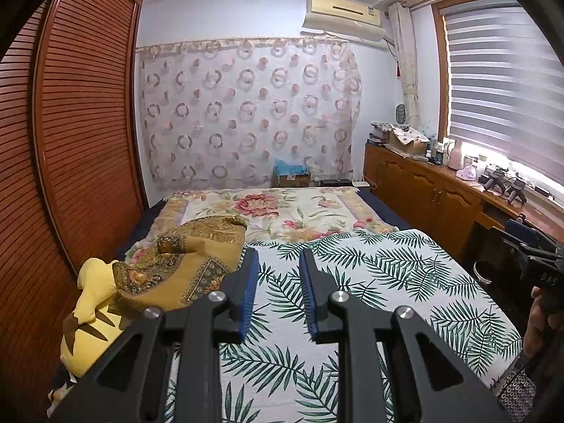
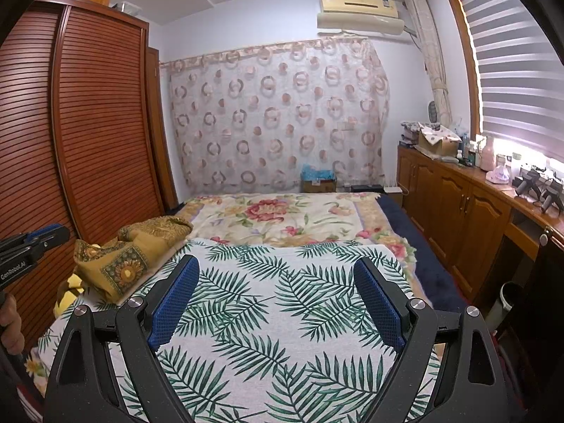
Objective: Fold small clothes
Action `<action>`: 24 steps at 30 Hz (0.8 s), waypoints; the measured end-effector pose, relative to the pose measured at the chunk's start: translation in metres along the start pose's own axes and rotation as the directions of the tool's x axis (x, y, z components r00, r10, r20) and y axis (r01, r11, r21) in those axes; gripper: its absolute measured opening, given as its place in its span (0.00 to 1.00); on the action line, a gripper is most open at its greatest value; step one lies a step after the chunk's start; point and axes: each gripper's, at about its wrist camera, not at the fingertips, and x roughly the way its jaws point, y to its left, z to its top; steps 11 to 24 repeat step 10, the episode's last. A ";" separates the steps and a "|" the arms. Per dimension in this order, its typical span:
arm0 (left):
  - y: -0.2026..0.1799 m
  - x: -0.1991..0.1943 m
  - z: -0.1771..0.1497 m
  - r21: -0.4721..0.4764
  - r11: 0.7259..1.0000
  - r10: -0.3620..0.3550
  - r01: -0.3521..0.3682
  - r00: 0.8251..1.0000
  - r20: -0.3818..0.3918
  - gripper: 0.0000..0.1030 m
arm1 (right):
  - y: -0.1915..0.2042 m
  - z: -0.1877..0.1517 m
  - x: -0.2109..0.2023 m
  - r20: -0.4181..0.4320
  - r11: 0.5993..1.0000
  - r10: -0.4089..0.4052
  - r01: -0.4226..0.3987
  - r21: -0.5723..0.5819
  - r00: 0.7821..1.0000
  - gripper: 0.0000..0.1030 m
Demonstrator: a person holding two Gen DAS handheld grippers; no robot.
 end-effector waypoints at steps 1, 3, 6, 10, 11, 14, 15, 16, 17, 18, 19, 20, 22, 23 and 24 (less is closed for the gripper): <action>0.000 0.000 0.000 0.001 1.000 0.000 0.000 1.000 0.000 0.21 | 0.000 0.000 0.000 0.000 1.000 0.000 0.000 0.000 1.000 0.88; 0.000 0.000 0.000 0.000 1.000 0.000 0.000 1.000 0.000 0.21 | 0.000 0.000 0.000 0.001 1.000 -0.001 0.001 -0.001 1.000 0.88; 0.002 0.000 0.000 0.000 1.000 0.001 -0.001 1.000 0.000 0.21 | 0.000 0.000 0.000 0.000 1.000 -0.001 0.001 -0.001 1.000 0.88; 0.002 0.000 0.000 0.001 1.000 0.000 0.000 1.000 -0.001 0.21 | 0.000 0.000 0.000 0.000 1.000 -0.001 0.001 0.000 1.000 0.88; 0.002 0.000 0.000 0.001 1.000 0.000 0.000 1.000 -0.001 0.21 | 0.000 0.000 0.000 0.000 1.000 -0.001 0.001 0.000 1.000 0.88; 0.002 0.000 0.000 0.001 1.000 0.000 0.000 1.000 -0.001 0.21 | 0.000 0.000 0.000 0.000 1.000 -0.001 0.001 0.000 1.000 0.88; 0.002 0.000 0.000 0.001 1.000 0.000 0.000 1.000 -0.001 0.21 | 0.000 0.000 0.000 0.000 1.000 -0.001 0.001 0.000 1.000 0.88; 0.002 0.000 0.000 0.001 1.000 0.000 0.000 1.000 -0.001 0.21 | 0.000 0.000 0.000 0.000 1.000 -0.001 0.001 0.000 1.000 0.88; 0.002 0.000 0.000 0.001 1.000 0.000 0.000 1.000 -0.001 0.21 | 0.000 0.000 0.000 0.000 1.000 -0.001 0.001 0.000 1.000 0.88; 0.002 0.000 0.000 0.001 1.000 0.000 0.000 1.000 -0.001 0.21 | 0.000 0.000 0.000 0.000 1.000 -0.001 0.001 0.000 1.000 0.88; 0.002 0.000 0.000 0.001 1.000 0.000 0.000 1.000 -0.001 0.21 | 0.000 0.000 0.000 0.000 1.000 -0.001 0.001 0.000 1.000 0.88; 0.002 0.000 0.000 0.001 1.000 0.000 0.000 1.000 -0.001 0.21 | 0.000 0.000 0.000 0.000 1.000 -0.001 0.001 0.000 1.000 0.88; 0.002 0.000 0.000 0.001 1.000 0.000 0.000 1.000 -0.001 0.21 | 0.000 0.000 0.000 0.000 1.000 -0.001 0.001 0.000 1.000 0.88; 0.002 0.000 0.000 0.001 1.000 0.000 0.000 1.000 -0.001 0.21 | 0.000 0.000 0.000 0.000 1.000 -0.001 0.001 0.000 1.000 0.88; 0.002 0.000 0.000 0.001 1.000 0.000 0.000 1.000 -0.001 0.21 | 0.000 0.000 0.000 0.000 1.000 -0.001 0.001 0.000 1.000 0.88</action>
